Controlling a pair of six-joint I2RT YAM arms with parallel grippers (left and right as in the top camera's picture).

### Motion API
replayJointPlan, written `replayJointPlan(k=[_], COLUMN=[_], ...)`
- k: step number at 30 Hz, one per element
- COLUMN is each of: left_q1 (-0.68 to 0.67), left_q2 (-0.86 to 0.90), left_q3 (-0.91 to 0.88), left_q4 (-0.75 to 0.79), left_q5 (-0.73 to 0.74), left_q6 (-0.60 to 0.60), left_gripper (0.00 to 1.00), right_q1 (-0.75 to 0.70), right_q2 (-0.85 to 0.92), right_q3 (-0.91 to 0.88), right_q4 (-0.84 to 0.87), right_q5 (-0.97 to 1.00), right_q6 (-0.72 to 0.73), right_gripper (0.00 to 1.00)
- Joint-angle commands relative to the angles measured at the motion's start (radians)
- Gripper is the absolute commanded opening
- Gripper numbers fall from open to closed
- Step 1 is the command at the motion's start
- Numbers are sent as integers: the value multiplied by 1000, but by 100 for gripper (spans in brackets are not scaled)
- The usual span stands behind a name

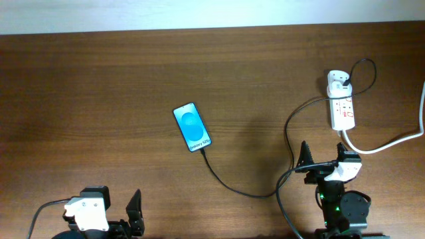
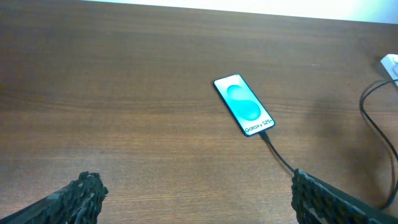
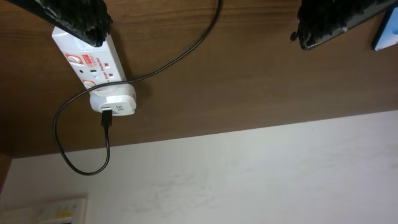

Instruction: Plug charger to phone and switch on socket

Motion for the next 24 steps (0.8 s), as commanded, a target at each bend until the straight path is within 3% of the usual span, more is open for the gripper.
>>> replayJointPlan(k=[1,11,16,20,24], left_q1=[1,1,-2,-2,-2], left_q2=[-3,-4,-111,-223,-224], left_q3=[0,-2,-330,-670,-851], left_q4=[0,8,316,787,1030], left_q5=[-7,-53,-59,-55,-56], left_q6=[16,16,64,64,92], left_gripper=[99,99,99,99,99], right_q1=[10,10,10,10,10], right_q2=[-8,-6,-6,-6,-6], right_q3=[-5,-5,-5,-5,-5], right_q4=[-6,-5,-5,-5,-5], right_q5=[-2,-2,-2,-2,-2], right_q6=[-23,-23,-23,-23,-23], right_gripper=[98,98,98,98,98])
